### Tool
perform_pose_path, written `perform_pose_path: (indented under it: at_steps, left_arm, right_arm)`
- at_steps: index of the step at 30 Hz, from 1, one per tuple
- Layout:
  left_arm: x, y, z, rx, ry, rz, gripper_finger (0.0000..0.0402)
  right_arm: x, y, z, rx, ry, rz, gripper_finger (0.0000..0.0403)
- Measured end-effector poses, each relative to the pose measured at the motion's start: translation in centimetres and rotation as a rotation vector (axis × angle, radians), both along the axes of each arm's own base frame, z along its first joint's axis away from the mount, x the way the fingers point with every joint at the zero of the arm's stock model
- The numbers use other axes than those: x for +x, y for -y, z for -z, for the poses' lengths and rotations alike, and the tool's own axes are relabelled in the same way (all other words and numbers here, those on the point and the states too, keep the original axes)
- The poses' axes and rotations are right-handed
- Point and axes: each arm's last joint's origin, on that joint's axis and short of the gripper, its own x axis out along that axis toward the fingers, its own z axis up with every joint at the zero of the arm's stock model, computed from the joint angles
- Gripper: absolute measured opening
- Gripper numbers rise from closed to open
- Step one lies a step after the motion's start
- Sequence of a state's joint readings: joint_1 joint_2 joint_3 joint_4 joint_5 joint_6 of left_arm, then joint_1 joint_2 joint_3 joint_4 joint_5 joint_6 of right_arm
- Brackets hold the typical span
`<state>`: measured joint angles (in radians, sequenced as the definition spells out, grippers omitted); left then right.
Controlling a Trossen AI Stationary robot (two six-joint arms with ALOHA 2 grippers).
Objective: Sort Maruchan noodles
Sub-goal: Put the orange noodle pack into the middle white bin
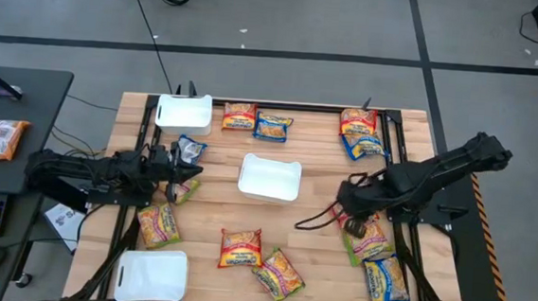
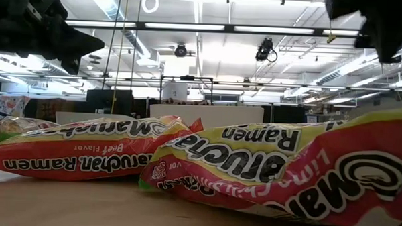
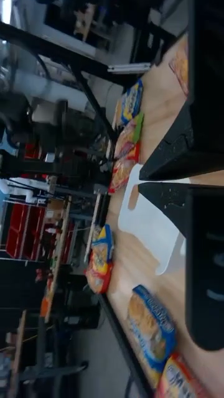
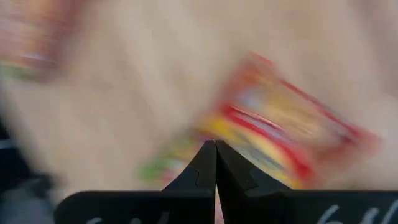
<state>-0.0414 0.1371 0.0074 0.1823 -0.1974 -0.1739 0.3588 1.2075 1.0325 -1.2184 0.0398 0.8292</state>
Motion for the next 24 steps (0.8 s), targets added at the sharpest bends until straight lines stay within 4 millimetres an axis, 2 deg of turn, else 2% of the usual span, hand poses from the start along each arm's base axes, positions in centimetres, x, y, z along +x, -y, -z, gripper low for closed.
perform_pose_path:
  at_steps: [3, 6, 8, 10, 12, 16, 20, 24]
  left_arm:
    - [0.0, 0.0, 0.0, 0.006, -0.001, 0.0, 0.0023]
    - [0.0, 0.0, -0.1, -0.003, 0.007, 0.0, 0.0023]
    - [0.0, 0.1, -0.4, -0.119, 0.064, 0.025, 0.0023]
    - [-0.1, 0.1, -1.1, -0.341, 0.161, 0.063, 0.0023]
    - [-0.2, 0.0, -1.7, -0.537, 0.252, 0.086, 0.0023]
    - [-0.4, 0.1, -2.3, -0.679, 0.339, 0.134, 0.0023]
    - [-0.6, 0.3, -2.9, -0.716, 0.381, 0.223, 0.0023]
    - [-0.7, 0.4, -3.5, -0.672, 0.447, 0.218, 0.0023]
  right_arm:
    - [-1.7, 1.2, 1.0, -0.193, -0.154, 0.08, 0.0006]
    - [-2.4, 1.9, 2.8, -0.259, -0.247, 0.13, 0.0006]
    - [-2.4, 2.0, 4.3, -0.235, -0.279, 0.14, 0.0006]
    - [-2.4, 1.9, 5.9, -0.194, -0.293, 0.144, 0.0006]
    - [-2.2, 1.7, 7.4, -0.145, -0.291, 0.148, 0.0006]
    - [-1.8, 1.0, 10.2, -0.007, -0.262, 0.171, 0.0006]
    - [-0.4, 0.2, 12.0, 0.131, -0.153, 0.198, 0.0007]
    - [1.4, 0.5, 11.7, 0.118, -0.001, 0.242, 0.0008]
